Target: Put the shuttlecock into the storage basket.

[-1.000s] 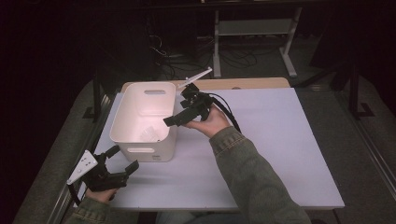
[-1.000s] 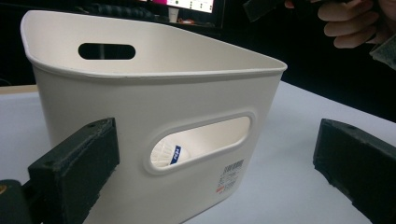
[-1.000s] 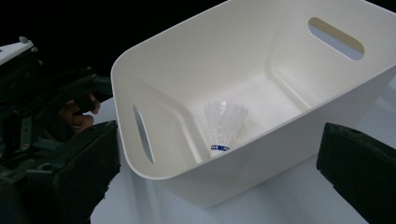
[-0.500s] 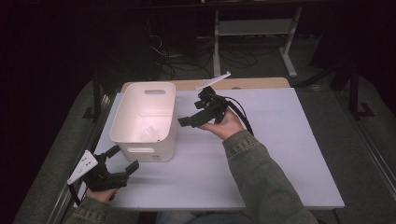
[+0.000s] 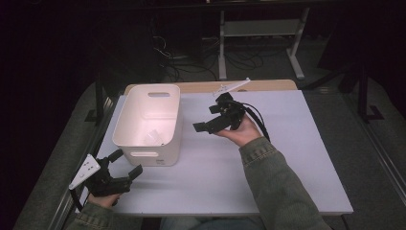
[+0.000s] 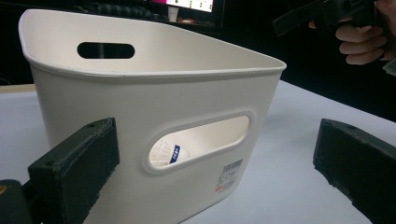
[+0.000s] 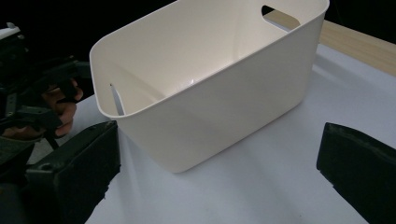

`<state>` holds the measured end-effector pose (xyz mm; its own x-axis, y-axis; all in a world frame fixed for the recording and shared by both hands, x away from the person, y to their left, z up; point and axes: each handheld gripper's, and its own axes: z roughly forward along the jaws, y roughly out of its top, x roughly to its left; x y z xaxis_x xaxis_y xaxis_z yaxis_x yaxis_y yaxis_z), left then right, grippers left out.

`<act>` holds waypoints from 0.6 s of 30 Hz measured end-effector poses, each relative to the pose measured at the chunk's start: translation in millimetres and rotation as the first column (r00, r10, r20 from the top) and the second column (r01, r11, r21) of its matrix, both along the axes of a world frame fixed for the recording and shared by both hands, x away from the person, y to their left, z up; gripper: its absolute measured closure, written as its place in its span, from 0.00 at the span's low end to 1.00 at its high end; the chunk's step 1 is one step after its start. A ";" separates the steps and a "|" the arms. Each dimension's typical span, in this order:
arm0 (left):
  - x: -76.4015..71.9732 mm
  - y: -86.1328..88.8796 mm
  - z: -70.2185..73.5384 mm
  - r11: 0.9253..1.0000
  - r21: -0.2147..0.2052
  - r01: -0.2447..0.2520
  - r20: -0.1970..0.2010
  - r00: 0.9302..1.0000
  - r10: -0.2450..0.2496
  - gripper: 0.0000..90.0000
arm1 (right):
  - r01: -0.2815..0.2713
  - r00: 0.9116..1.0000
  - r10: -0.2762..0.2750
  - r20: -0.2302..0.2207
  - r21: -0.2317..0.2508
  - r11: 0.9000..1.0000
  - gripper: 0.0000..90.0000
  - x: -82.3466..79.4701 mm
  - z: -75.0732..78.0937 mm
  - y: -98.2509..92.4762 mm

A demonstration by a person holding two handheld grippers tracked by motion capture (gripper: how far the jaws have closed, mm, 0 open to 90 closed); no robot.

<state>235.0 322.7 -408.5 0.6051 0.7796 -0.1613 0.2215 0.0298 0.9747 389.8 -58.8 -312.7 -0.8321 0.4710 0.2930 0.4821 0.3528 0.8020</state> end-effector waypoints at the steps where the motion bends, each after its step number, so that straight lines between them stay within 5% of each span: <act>1: 0.0 0.0 0.0 1.000 0.000 0.001 -0.001 1.000 -0.001 0.00 | 0.007 1.000 -0.007 0.000 0.006 1.000 0.00 -0.1 -0.8 -2.1; 18: 0.6 0.9 -0.2 1.000 0.021 0.002 0.001 1.000 -0.002 0.00 | 0.053 0.998 -0.054 0.012 0.068 0.996 0.00 -6.0 -15.5 -39.0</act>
